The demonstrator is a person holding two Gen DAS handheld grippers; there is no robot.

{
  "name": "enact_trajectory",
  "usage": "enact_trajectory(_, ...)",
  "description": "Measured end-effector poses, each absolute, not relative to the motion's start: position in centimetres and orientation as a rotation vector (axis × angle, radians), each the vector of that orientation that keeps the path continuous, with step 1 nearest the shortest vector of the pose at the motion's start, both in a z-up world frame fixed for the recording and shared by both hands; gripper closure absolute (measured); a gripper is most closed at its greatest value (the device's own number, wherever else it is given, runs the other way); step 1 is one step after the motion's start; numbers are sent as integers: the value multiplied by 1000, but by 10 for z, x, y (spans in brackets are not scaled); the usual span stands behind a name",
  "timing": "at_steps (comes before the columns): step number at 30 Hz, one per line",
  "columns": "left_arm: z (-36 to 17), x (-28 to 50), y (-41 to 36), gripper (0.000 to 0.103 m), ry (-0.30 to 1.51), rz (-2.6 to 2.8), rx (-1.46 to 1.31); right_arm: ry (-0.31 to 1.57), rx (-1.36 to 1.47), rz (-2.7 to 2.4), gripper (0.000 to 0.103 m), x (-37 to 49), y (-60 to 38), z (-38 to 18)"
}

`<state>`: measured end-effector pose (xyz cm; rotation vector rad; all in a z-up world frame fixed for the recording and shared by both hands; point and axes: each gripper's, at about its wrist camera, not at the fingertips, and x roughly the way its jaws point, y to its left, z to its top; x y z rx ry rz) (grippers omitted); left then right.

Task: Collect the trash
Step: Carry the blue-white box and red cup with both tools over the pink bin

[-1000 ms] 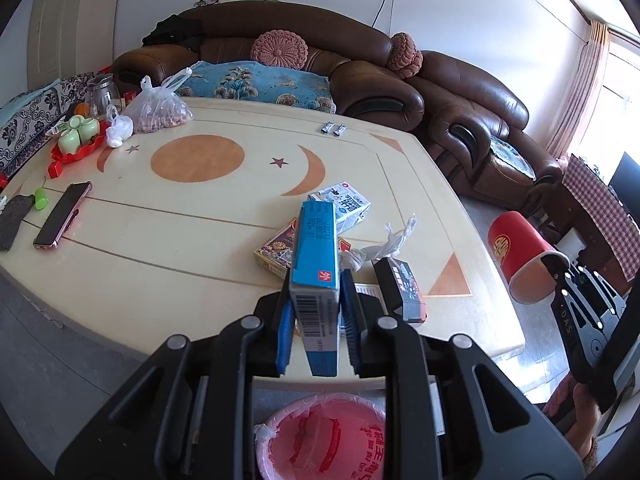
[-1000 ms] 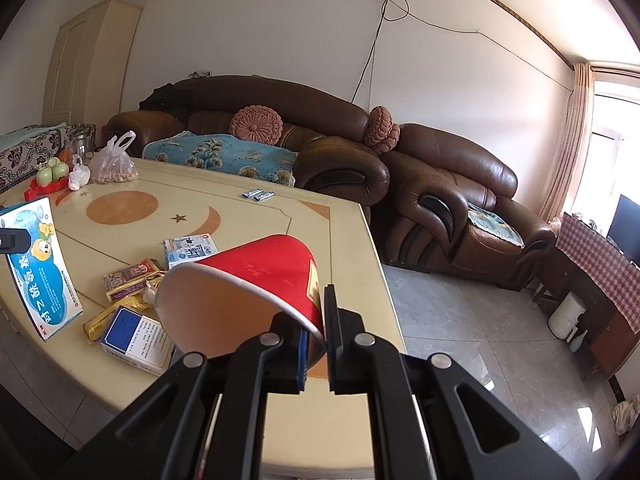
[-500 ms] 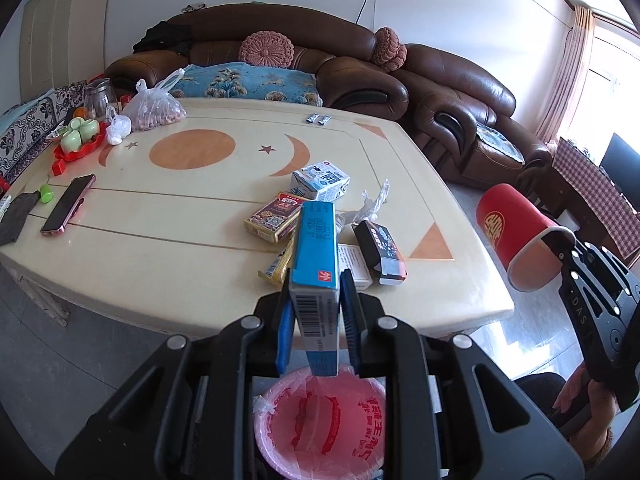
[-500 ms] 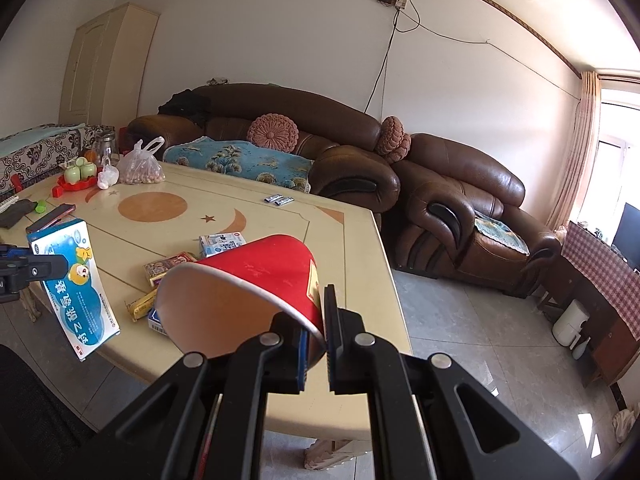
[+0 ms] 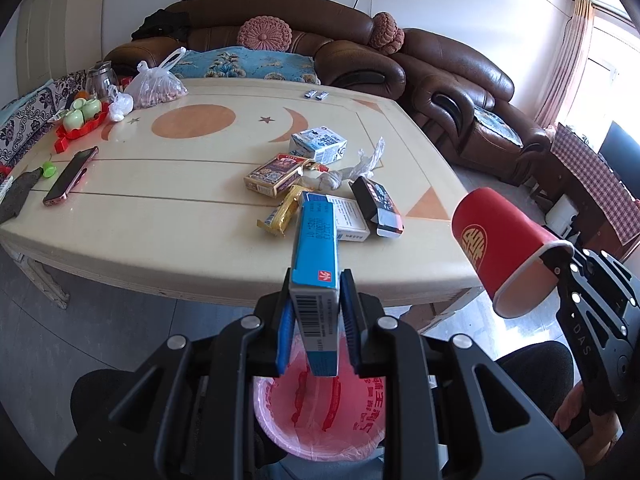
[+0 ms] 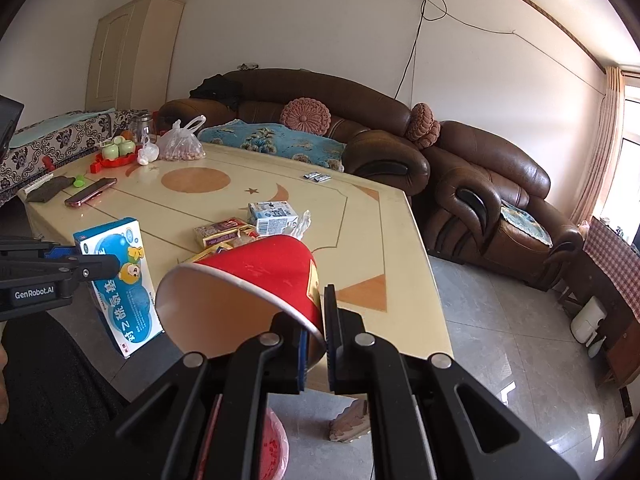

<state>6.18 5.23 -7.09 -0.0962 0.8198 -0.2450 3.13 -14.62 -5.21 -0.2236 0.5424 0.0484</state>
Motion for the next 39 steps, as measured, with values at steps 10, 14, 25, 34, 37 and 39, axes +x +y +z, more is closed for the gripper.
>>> enact_trajectory(10, -96, 39, 47, 81, 875, -257, -64, 648, -220, 102, 96, 11, -133, -87)
enact_trajectory(14, -107, 33, 45, 81, 902, -261, -50, 692, -220, 112, 96, 6, -131, -102)
enact_trajectory(25, -148, 27, 31, 81, 1005, -282, -10, 788, -212, 116, 96, 8, -133, -137)
enact_trajectory(34, -185, 33, 25, 81, 1098, -288, -3, 872, -202, 134, 96, 20, -133, -169)
enact_trajectory(37, -199, 36, 22, 81, 1137, -291, -5, 907, -192, 137, 96, 25, -135, -183)
enact_trajectory(39, -207, 39, 21, 81, 1156, -291, 0, 924, -188, 135, 96, 30, -137, -192)
